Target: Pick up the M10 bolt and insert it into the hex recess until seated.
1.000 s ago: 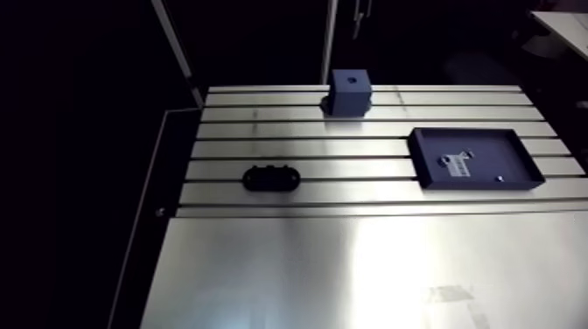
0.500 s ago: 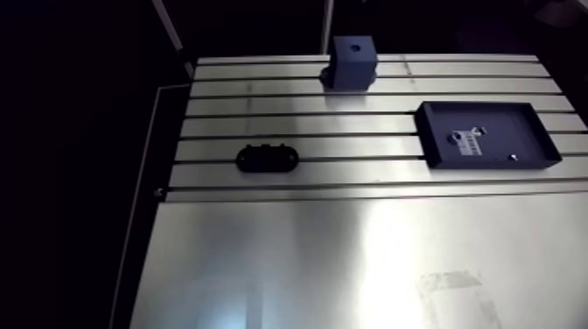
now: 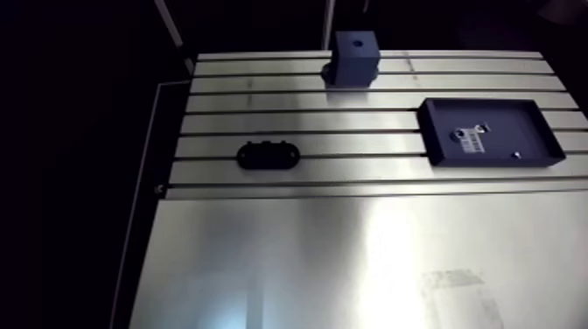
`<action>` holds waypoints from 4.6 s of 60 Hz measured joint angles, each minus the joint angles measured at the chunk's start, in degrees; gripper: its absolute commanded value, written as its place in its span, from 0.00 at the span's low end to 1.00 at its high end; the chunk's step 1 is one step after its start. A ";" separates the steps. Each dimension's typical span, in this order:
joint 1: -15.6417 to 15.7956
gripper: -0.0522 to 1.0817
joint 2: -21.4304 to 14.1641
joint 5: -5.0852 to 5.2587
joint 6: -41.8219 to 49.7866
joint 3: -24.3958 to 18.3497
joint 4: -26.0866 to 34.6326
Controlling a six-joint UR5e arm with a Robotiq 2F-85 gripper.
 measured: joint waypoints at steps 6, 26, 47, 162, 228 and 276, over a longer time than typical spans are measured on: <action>0.02 0.78 0.52 -0.03 0.09 0.00 -0.11; 0.05 0.78 2.11 -0.17 0.32 -0.14 -0.35; -0.03 0.79 2.80 -0.30 0.32 -0.11 -0.51; -0.26 0.79 4.63 -0.14 0.65 0.23 -2.63; -0.38 0.79 4.48 -0.31 0.58 1.82 -3.01; -0.37 0.80 4.28 -0.40 0.65 1.92 -3.19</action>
